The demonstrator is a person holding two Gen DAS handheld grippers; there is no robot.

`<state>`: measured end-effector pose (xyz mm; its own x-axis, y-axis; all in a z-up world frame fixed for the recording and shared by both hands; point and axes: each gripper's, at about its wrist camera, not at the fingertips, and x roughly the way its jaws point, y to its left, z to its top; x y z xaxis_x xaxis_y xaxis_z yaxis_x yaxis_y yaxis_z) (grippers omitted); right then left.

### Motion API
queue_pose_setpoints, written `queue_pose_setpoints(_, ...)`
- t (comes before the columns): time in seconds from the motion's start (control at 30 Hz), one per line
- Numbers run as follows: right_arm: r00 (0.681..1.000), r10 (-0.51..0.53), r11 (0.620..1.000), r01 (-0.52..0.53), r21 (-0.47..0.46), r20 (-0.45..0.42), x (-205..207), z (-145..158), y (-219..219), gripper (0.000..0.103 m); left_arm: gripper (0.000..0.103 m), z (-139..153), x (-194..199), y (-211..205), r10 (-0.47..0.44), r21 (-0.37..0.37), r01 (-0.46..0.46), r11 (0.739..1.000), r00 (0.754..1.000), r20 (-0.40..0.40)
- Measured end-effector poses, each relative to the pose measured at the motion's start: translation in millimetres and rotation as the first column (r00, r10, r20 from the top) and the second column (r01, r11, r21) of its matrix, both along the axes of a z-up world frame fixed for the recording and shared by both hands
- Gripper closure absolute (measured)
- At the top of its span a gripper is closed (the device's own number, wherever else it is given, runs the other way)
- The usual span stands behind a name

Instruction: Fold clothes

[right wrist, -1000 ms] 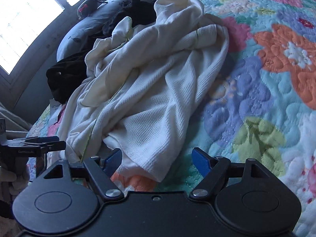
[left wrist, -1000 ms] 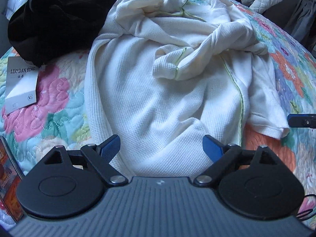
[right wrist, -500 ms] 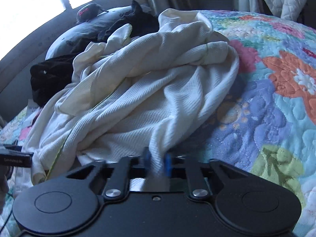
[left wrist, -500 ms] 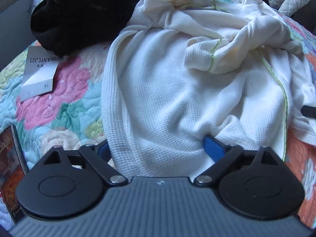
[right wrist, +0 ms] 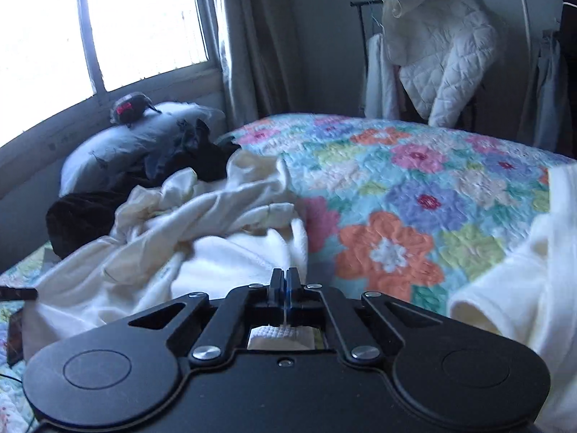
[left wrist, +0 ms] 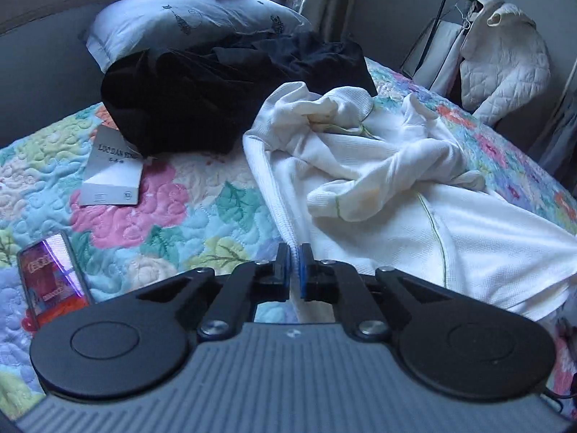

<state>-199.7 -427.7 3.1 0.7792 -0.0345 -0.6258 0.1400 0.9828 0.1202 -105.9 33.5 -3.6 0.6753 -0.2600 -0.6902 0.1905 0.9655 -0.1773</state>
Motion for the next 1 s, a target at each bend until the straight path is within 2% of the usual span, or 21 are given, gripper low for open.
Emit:
queue_pose_setpoints(0.07,0.994,-0.018,0.998,0.023,0.05,-0.105,7,-32,-10,0.099,0.097,-23,11,-1,-0.026,0.028,0.029,0.999,0.994,-0.104)
queue_pose_setpoints(0.1,0.99,-0.018,0.995,0.032,0.099,-0.141,9,-46,-16,0.092,0.096,-37,18,0,-0.027,0.0,0.028,1.0,0.984,-0.178)
queue_pose_setpoints(0.17,0.986,-0.046,0.979,0.076,0.189,-0.159,10,-70,-21,0.087,0.092,-65,28,-4,-0.031,-0.082,0.008,0.997,0.96,-0.279)
queue_pose_setpoints(0.2,0.986,-0.043,0.971,0.08,0.226,-0.163,12,-79,-20,0.069,0.086,-74,31,-5,-0.043,-0.112,0.007,0.994,0.946,-0.32)
queue_pose_setpoints(0.23,0.985,-0.047,0.965,0.087,0.245,-0.164,14,-85,-19,0.059,0.075,-78,32,-7,-0.042,-0.113,0.004,0.994,0.941,-0.335)
queue_pose_setpoints(0.27,0.985,-0.045,0.965,0.086,0.248,-0.166,15,-89,-17,0.045,0.07,-80,32,-10,-0.042,-0.099,0.009,0.995,0.943,-0.33)
queue_pose_setpoints(0.33,0.986,-0.031,0.97,0.07,0.234,-0.165,18,-92,-14,0.042,0.053,-81,28,-16,-0.045,-0.082,0.02,0.996,0.949,-0.314)
queue_pose_setpoints(0.37,0.986,-0.026,0.969,0.065,0.236,-0.167,19,-94,-13,0.038,0.049,-81,27,-18,-0.045,-0.094,0.017,0.995,0.949,-0.311)
queue_pose_setpoints(0.4,0.985,-0.019,0.968,0.061,0.242,-0.17,20,-97,-12,0.025,0.038,-82,26,-19,-0.043,-0.117,0.006,0.993,0.95,-0.31)
queue_pose_setpoints(0.43,0.985,-0.012,0.969,0.054,0.243,-0.17,20,-100,-10,0.021,0.027,-83,25,-20,-0.039,-0.141,-0.005,0.99,0.95,-0.309)
queue_pose_setpoints(0.53,0.983,0.009,0.98,0.028,0.199,-0.184,22,-113,-2,0.018,0.017,-91,29,-26,-0.014,-0.171,-0.04,0.985,0.952,-0.305)
queue_pose_setpoints(0.6,0.985,0.044,0.983,-0.012,0.185,-0.166,27,-123,6,0.0,0.018,-94,31,-39,-0.023,-0.096,-0.002,0.995,0.966,-0.259)
queue_pose_setpoints(0.67,0.987,0.042,0.993,-0.024,0.117,-0.158,36,-127,18,0.0,0.032,-94,31,-56,-0.048,0.035,0.056,0.998,0.98,-0.194)
queue_pose_setpoints(0.7,0.986,0.036,0.997,-0.025,0.069,-0.162,41,-128,26,0.0,0.056,-92,29,-65,-0.061,0.118,0.079,0.99,0.987,-0.15)
queue_pose_setpoints(0.73,0.985,0.035,0.999,-0.031,0.029,-0.167,46,-128,33,0.0,0.075,-89,25,-75,-0.098,0.201,0.116,0.973,0.99,-0.099)
queue_pose_setpoints(0.8,0.984,0.066,0.997,-0.07,-0.017,-0.162,51,-128,45,0.004,0.094,-85,19,-88,-0.144,0.274,0.153,0.949,0.988,-0.051)
queue_pose_setpoints(0.83,0.985,0.081,0.995,-0.088,-0.041,-0.151,51,-126,48,0.01,0.095,-83,17,-90,-0.145,0.293,0.149,0.944,0.989,-0.037)
queue_pose_setpoints(0.87,0.985,0.101,0.991,-0.112,-0.072,-0.14,50,-122,52,0.03,0.096,-81,15,-92,-0.144,0.312,0.144,0.939,0.989,-0.025)
queue_pose_setpoints(0.9,0.983,0.13,0.986,-0.142,-0.091,-0.128,50,-116,56,0.066,0.097,-78,11,-94,-0.145,0.345,0.135,0.929,0.989,0.003)
queue_pose_setpoints(0.93,0.982,0.152,0.982,-0.163,-0.098,-0.111,49,-108,56,0.095,0.097,-72,6,-96,-0.162,0.401,0.129,0.907,0.986,0.049)
queue_pose_setpoints(1.0,0.987,0.16,0.982,-0.161,-0.101,-0.02,40,-86,53,0.097,0.099,-56,-9,-102,-0.205,0.546,0.072,0.834,0.961,0.187)
